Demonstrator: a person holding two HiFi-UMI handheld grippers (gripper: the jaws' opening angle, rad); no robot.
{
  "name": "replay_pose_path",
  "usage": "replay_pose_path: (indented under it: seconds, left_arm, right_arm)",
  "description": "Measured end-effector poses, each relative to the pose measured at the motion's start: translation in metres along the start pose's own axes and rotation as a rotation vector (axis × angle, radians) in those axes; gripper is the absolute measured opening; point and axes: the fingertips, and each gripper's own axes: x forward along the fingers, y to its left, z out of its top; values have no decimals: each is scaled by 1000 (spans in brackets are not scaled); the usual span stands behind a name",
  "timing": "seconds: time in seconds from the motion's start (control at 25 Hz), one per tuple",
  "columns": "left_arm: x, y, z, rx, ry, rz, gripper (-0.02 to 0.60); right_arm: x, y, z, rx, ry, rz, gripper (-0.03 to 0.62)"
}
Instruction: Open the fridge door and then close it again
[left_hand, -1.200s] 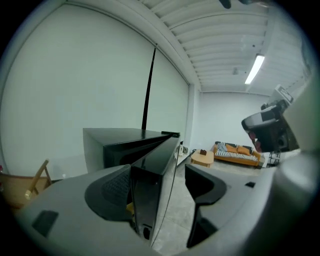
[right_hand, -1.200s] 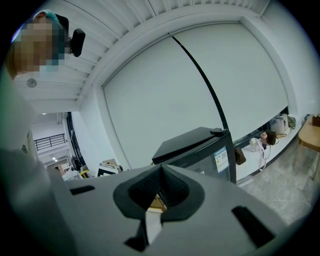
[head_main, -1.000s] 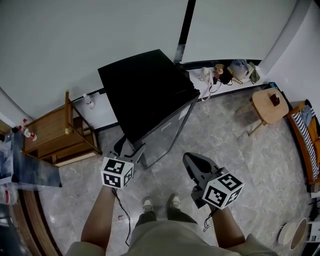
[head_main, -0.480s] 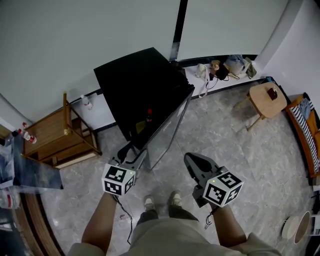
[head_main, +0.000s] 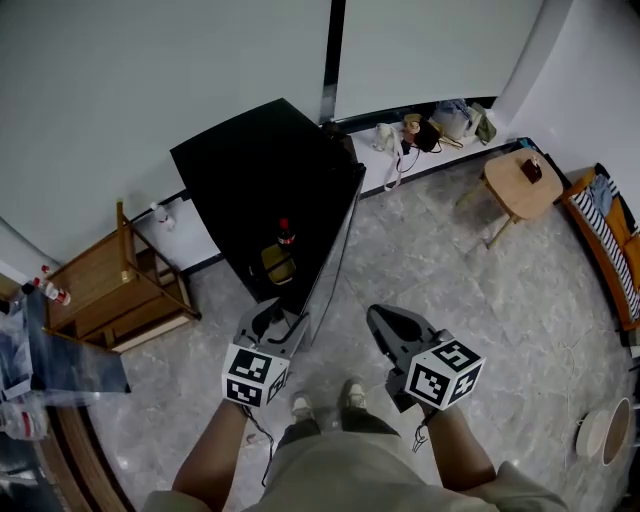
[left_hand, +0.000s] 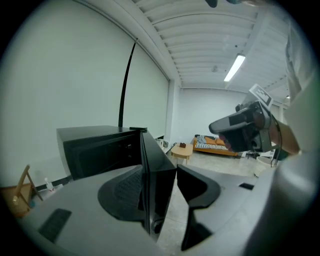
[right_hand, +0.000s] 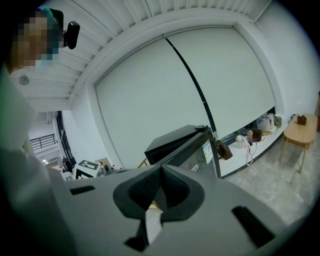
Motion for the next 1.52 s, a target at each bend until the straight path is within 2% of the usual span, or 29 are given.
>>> replay_pose_path:
  seconds: [0.2, 0.68, 0.76, 0.92, 1.08, 1.16, 1.28, 1.52]
  left_arm:
    - [8, -30, 6, -1, -6, -66, 213]
    - [39, -115, 14, 64, -5, -235, 205]
    - [48, -129, 22, 84, -27, -254, 199]
    - [67, -151, 62, 111, -131, -254, 199]
    - [106, -172, 63, 194, -35, -282, 199]
    - [120, -182, 62, 202, -6, -302, 199]
    - [133, -192, 65, 175, -5, -326, 199]
    - [158, -215, 74, 176, -9, -326, 201]
  right_arm:
    - [-18, -11, 0, 8, -16, -36, -9]
    - [-64, -45, 4, 35, -68, -121, -9]
    - [-72, -52, 6, 39, -79, -134, -9]
    - [-93, -68, 10, 46, -97, -160, -9]
    - [-116, -91, 14, 55, -120, -197, -9]
    - [-128, -104, 16, 60, -130, -217, -9]
    - [-143, -123, 17, 73, -142, -245, -9]
    - [-168, -157, 14, 101, -153, -279, -9]
